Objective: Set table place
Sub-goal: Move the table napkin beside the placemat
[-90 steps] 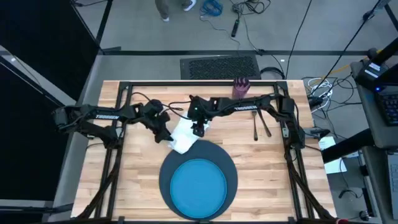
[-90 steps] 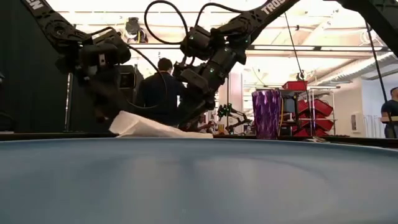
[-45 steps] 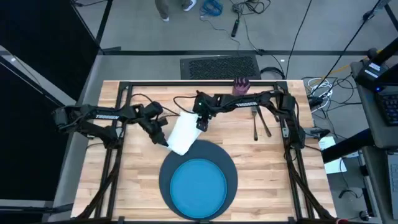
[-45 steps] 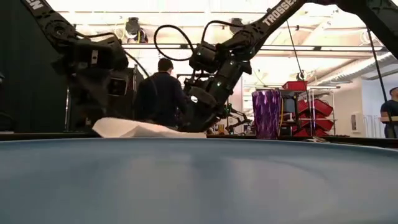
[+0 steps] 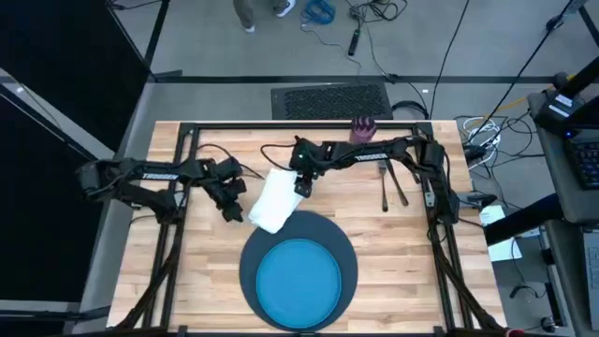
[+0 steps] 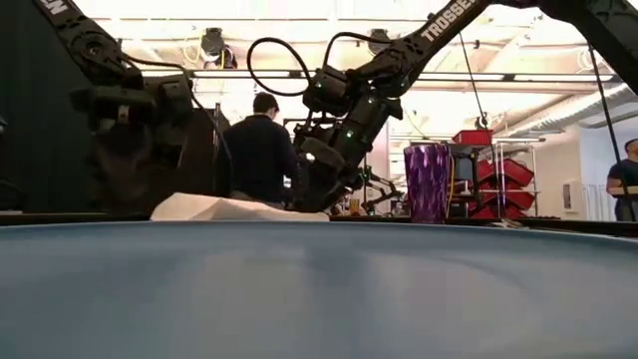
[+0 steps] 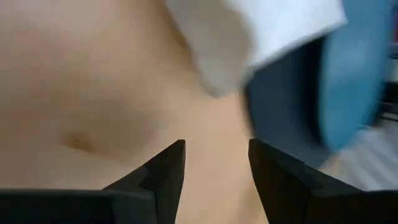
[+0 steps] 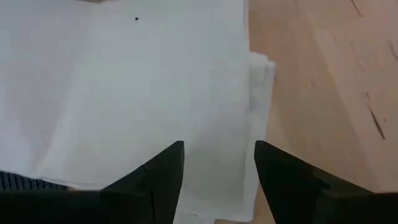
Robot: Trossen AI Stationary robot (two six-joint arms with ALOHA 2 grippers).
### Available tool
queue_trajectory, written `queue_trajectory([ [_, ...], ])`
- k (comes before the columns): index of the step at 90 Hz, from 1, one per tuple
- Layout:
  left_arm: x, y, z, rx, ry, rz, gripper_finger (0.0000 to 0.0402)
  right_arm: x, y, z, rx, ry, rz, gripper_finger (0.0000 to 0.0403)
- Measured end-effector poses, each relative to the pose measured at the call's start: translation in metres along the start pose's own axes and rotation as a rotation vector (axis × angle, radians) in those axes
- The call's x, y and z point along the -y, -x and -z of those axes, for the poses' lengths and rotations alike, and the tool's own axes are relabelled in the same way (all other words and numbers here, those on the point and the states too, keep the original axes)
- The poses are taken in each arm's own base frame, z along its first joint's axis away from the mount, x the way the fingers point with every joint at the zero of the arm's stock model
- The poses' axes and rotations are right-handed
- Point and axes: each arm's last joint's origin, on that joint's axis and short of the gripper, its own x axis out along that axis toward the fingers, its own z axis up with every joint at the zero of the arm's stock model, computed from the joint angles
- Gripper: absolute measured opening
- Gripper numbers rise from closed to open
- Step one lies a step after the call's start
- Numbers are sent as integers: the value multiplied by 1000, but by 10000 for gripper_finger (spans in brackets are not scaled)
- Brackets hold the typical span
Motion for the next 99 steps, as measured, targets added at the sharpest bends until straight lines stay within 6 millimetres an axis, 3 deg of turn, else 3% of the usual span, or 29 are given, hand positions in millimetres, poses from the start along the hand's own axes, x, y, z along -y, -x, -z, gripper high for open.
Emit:
queue_trajectory([
  [23, 34, 41, -30, 329, -218, -28, 162, 7, 1, 0, 3, -7, 11, 183],
  [34, 37, 47, -40, 438, -250, -87, 162, 10, 1, -1, 7, -12, 14, 183],
  [76, 23, -16, -60, 275, -255, -20, 162, 11, 3, -4, 42, 7, 16, 183],
  [99, 9, -41, -66, 228, -241, 12, 162, 19, 30, -20, 136, -1, 41, 183],
])
